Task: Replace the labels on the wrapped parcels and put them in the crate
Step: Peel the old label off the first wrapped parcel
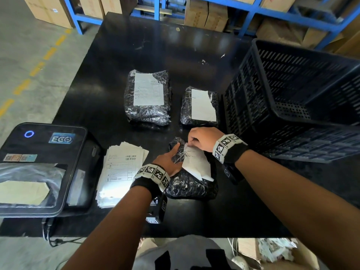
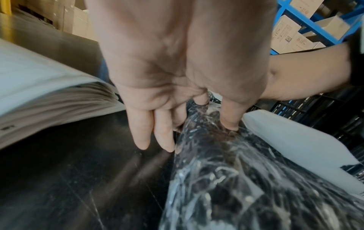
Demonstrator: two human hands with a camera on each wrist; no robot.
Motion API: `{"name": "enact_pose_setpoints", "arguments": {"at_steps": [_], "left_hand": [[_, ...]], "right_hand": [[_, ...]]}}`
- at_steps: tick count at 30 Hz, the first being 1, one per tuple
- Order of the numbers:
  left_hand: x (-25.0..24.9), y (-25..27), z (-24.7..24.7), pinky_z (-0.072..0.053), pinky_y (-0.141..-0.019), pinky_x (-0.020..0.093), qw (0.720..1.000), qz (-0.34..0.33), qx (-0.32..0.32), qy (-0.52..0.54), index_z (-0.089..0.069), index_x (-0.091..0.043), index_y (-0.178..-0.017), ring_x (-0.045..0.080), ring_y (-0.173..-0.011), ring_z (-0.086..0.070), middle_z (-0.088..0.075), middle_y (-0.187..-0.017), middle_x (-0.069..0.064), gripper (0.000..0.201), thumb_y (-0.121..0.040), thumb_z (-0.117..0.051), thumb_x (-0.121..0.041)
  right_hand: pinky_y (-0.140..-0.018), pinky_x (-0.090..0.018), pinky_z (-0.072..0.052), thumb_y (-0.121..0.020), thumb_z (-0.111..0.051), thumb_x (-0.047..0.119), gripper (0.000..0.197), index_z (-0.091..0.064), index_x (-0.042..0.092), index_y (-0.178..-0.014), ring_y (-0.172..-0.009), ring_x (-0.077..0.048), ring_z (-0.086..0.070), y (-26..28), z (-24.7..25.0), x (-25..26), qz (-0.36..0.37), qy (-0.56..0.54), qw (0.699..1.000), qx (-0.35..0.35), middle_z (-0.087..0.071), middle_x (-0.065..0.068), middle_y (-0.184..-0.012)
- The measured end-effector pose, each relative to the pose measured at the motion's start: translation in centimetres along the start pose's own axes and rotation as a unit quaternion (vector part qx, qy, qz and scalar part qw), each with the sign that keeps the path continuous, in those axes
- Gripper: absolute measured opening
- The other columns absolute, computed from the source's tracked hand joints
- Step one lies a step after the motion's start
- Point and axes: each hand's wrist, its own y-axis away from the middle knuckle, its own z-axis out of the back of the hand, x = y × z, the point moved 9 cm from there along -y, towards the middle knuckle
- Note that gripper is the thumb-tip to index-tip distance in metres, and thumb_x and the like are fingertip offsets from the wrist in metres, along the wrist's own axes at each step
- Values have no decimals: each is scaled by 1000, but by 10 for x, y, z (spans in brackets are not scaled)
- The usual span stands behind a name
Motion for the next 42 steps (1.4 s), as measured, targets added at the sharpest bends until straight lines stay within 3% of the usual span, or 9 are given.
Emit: {"name": "enact_pose_setpoints", "arguments": {"at_steps": [8, 12, 18, 24, 26, 29, 32, 36, 42], "left_hand": [[0, 3, -1, -49, -85, 31, 1000, -3, -8, 13, -4, -48, -147, 24, -100, -61, -57, -130, 7, 75, -88, -49, -58], [-4, 6, 0, -44, -79, 25, 1000, -5, -11, 18, -5, -47, -148, 23, -103, -60, -58, -128, 5, 73, -90, -49, -55], [-6, 8, 0, -45, -84, 27, 1000, -10, -23, 19, -9, -47, -148, 25, -105, -60, -54, -135, 5, 71, -91, -51, -51], [6, 30, 18, -48, -83, 26, 984, -60, -163, 38, -38, -35, -142, 14, -88, -61, -66, -117, 7, 50, -94, -53, -34], [7, 39, 5, -49, -93, 29, 985, -93, -135, 48, -33, -33, -144, 13, -100, -59, -55, -132, 4, 60, -91, -59, -33], [4, 40, -26, -37, -109, 45, 993, -104, -53, -7, -4, -35, -150, 23, -137, -34, -6, -159, 0, 101, -76, -71, -49], [-3, 32, -36, -21, -117, 48, 990, -107, -53, -77, 8, -28, -151, 20, -147, -3, 29, -154, -10, 122, -66, -74, -60], [-8, 29, -39, -3, -119, 48, 982, -111, -52, -147, 10, -20, -151, 14, -145, 16, 34, -152, -7, 122, -69, -66, -67], [-9, 31, -36, 0, -118, 50, 972, -84, -48, -216, 10, -21, -151, 13, -146, 12, 30, -154, -5, 117, -71, -57, -74]], "right_hand": [[-76, -33, -49, -97, -51, 23, 17, -65, 22, -89, -85, -16, -61, 18, 0, 3, 9, -9, 999, -42, -57, 12, -96], [-77, -34, -50, -97, -46, 18, 20, -66, 18, -92, -84, -17, -60, 30, 1, 6, 15, 10, 998, -55, -59, 6, -101], [-73, -30, -49, -97, -49, 23, 21, -68, 18, -88, -86, -16, -61, 35, 1, 1, -20, -13, 997, -73, -58, 7, -104], [-77, -25, -37, -95, -53, 30, 20, -65, 23, -108, -103, -14, -58, 27, -2, -4, -53, -64, 994, -69, -58, 8, -116], [-78, -25, -38, -95, -53, 29, 19, -65, 22, -107, -105, -14, -59, 26, -3, -4, -53, -65, 994, -73, -57, 8, -119], [-83, -28, -46, -94, -56, 27, 14, -67, 17, -95, -109, -14, -59, 25, -6, 2, -39, -64, 995, -68, -53, 10, -133], [-89, -38, -50, -93, -60, 27, 17, -62, 19, -78, -107, -16, -61, 26, -12, 2, -39, -76, 995, -57, -59, 7, -128], [-75, -41, -52, -93, -57, 27, 17, -54, 23, -76, -80, -22, -61, 31, -12, -2, -58, -84, 993, -59, -64, 0, -89], [-71, -36, -51, -95, -52, 22, 13, -63, 18, -89, -80, -22, -63, 38, -4, 2, -54, -53, 996, -44, -66, -1, -93]]}}
